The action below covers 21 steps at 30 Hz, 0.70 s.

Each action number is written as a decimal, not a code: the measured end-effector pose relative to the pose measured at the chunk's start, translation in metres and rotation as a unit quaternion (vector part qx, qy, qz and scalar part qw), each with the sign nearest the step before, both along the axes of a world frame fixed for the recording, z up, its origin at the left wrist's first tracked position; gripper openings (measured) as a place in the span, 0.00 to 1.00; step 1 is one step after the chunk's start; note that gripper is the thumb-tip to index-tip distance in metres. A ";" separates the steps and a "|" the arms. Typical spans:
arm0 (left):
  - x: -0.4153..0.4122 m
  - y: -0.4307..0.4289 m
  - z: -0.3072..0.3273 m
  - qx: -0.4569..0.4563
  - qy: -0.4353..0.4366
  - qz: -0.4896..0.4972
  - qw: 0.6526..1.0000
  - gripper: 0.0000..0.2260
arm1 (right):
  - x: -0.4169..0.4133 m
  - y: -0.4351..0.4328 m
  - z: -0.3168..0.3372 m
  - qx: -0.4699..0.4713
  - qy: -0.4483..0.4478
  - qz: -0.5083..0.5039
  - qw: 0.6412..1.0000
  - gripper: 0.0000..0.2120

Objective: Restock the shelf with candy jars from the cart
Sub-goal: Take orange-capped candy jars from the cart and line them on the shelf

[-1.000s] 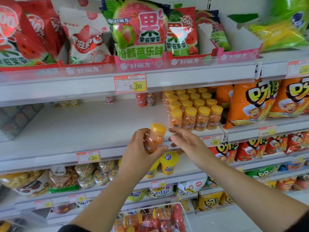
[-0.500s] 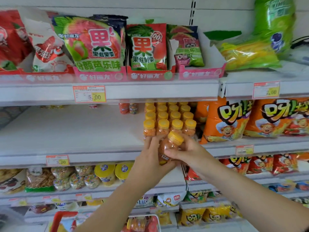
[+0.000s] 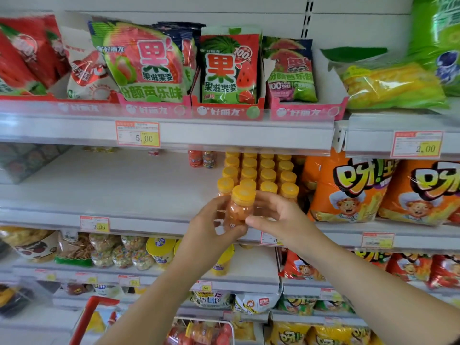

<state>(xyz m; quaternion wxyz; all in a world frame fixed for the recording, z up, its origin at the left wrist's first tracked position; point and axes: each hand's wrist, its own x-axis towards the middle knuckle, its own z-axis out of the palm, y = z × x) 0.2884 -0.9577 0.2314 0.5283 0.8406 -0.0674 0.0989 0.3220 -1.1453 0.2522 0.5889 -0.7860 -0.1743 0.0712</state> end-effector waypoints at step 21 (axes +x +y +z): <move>0.097 0.078 -0.032 0.088 0.129 0.005 0.988 0.27 | 0.019 0.023 -0.045 -0.233 0.002 -0.065 0.970 0.20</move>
